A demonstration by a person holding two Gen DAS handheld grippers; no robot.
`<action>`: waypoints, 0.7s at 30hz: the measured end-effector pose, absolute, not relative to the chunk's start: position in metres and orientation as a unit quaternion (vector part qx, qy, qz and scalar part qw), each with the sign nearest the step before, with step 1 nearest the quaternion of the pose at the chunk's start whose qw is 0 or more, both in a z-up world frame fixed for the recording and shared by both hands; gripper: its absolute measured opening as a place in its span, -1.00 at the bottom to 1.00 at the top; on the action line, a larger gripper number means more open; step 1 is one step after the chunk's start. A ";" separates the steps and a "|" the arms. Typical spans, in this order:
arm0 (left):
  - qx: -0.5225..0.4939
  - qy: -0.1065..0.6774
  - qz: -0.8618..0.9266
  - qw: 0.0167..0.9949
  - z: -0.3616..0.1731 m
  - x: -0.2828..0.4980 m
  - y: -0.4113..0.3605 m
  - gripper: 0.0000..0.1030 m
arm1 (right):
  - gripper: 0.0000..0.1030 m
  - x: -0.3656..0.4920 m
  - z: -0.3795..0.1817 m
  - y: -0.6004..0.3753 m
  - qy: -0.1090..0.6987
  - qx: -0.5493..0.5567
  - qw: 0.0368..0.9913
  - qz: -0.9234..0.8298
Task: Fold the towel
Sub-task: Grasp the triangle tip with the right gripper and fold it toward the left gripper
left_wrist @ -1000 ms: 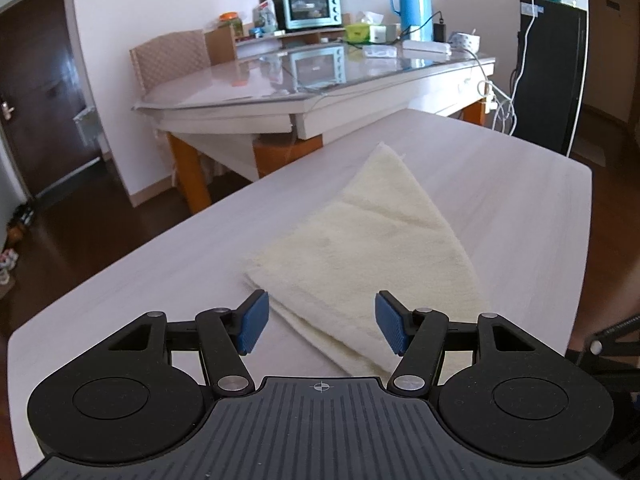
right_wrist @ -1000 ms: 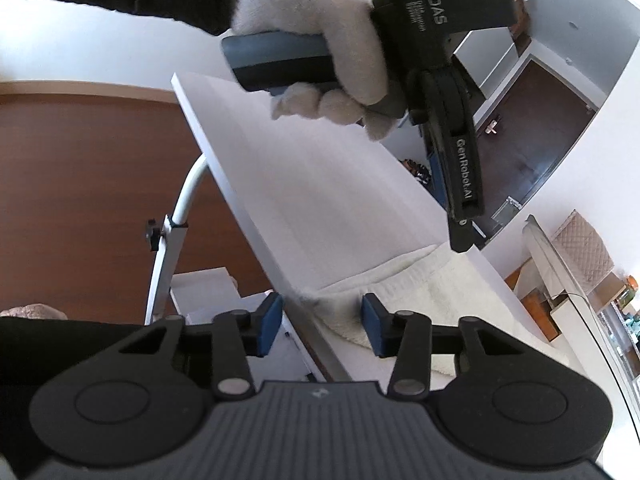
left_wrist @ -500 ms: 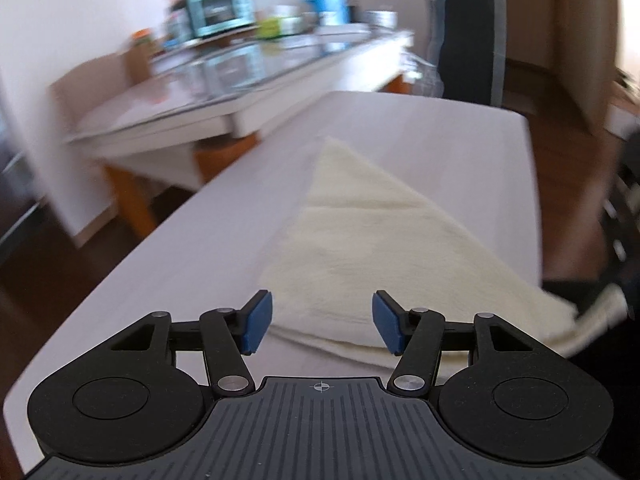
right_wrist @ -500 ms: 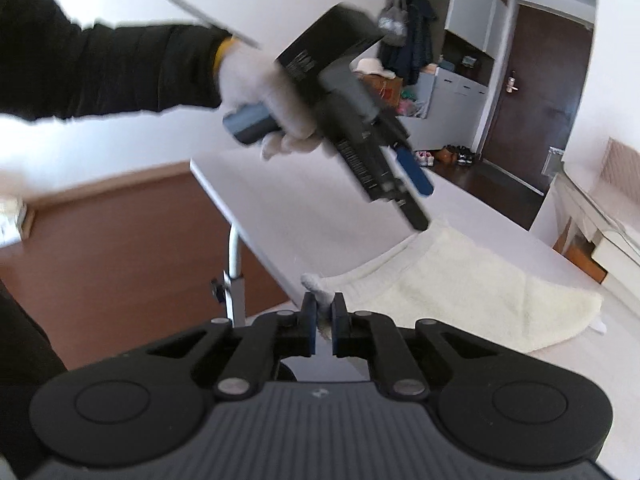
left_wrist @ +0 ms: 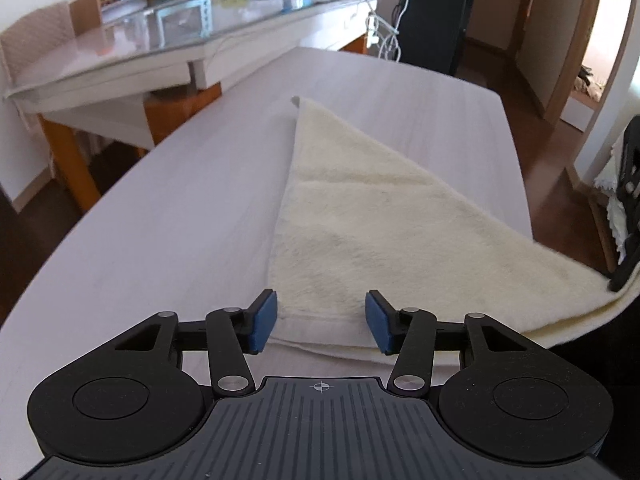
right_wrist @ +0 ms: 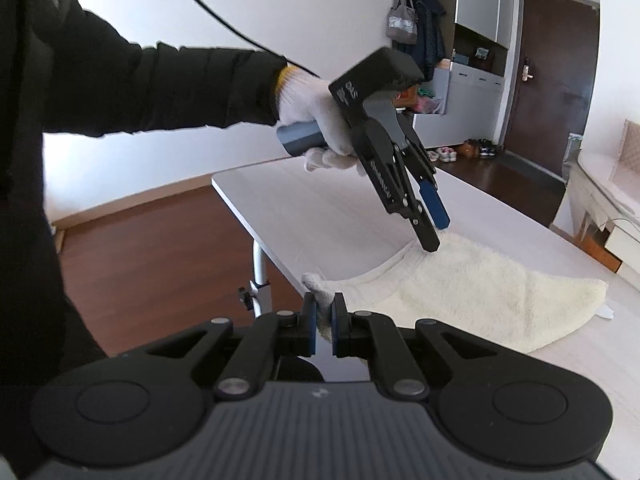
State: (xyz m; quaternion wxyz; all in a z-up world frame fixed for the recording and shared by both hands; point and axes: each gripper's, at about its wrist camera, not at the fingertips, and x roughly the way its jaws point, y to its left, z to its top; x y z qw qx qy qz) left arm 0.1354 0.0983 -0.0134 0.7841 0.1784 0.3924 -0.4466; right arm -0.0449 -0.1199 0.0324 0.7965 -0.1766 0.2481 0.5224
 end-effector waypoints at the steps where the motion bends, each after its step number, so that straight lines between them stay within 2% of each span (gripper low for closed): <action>1: 0.167 0.396 -0.447 0.784 -0.014 0.139 0.101 0.04 | -0.85 -0.044 0.034 -0.123 0.249 -0.174 0.795 0.525; 21: 0.225 0.383 -0.409 0.797 -0.019 0.147 0.106 0.09 | -0.85 -0.042 0.052 -0.145 0.258 -0.120 0.774 0.565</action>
